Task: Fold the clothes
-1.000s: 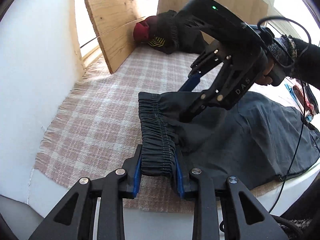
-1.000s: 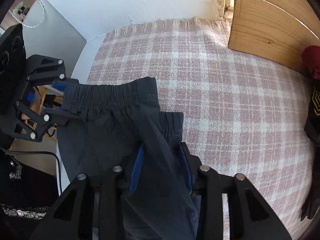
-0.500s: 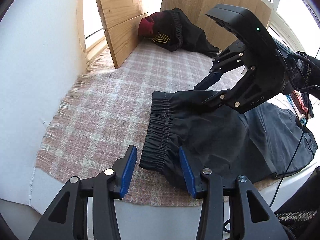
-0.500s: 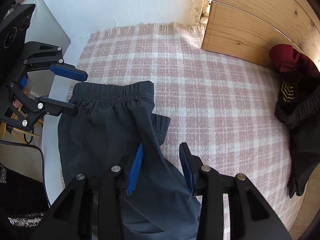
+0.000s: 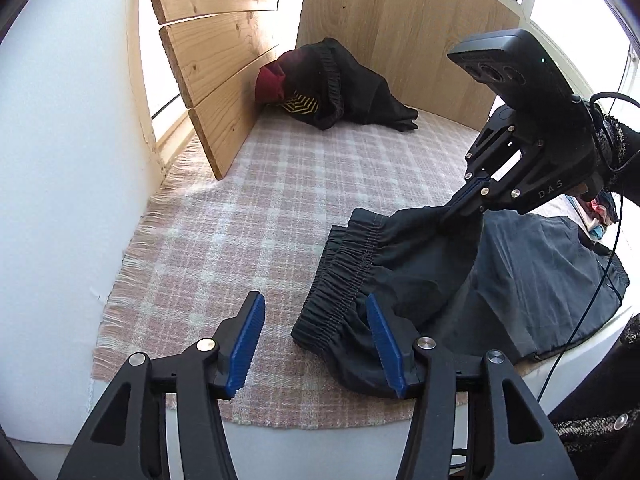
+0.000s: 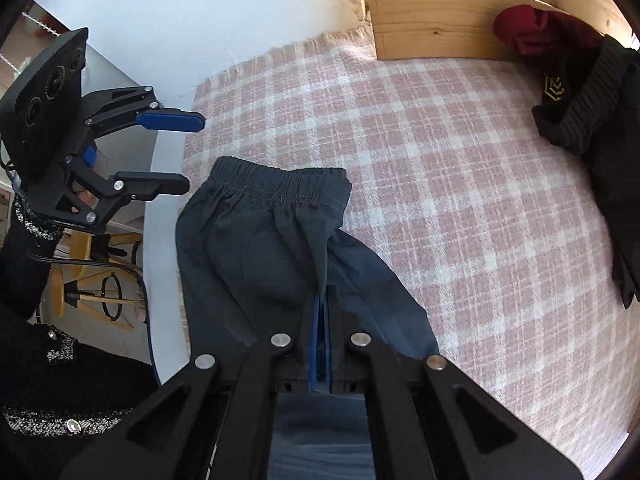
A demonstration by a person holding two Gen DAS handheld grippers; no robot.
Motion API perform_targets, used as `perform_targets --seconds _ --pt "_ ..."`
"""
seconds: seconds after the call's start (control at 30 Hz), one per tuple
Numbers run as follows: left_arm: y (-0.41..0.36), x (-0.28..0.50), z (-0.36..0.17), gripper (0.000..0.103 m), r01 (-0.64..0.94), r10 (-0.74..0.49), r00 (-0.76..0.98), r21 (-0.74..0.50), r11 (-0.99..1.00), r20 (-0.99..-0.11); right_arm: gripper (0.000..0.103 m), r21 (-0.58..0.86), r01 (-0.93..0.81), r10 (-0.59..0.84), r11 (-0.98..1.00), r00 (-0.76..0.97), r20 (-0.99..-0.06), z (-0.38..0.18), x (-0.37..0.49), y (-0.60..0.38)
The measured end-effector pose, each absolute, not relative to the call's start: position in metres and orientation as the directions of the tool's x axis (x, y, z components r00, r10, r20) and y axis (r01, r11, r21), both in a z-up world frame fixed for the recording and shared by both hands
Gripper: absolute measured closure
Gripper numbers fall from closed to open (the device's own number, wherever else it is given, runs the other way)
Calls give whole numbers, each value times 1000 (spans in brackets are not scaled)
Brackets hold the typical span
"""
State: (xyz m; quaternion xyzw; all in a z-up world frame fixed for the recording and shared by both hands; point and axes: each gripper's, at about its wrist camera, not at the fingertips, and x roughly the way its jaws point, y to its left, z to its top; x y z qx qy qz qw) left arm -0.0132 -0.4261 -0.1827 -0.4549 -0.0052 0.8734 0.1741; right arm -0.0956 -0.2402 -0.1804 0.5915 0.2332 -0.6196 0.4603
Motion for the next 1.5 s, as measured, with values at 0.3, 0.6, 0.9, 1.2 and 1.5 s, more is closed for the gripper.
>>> perform_targets --seconds 0.3,0.6,0.9,1.2,1.5 --pt "-416 -34 -217 52 -229 320 -403 -244 -942 -857 101 130 884 -271 -450 4 -963 -197 -100 -255" --pt "-403 -24 -233 60 -143 224 -440 -178 -974 -870 67 211 872 -288 -441 86 -954 -170 -124 -255" --pt "-398 -15 -242 61 -167 200 -478 -135 -977 -855 69 297 866 -315 -401 174 -933 -195 -141 -305" --pt "-417 -15 -231 61 -146 244 -479 -197 -969 -843 91 172 935 -358 -309 53 -932 -173 -101 -296" --pt "-418 -35 -201 45 -368 466 -371 -333 -868 -803 92 56 970 -442 -236 -56 -895 -148 -58 -267"
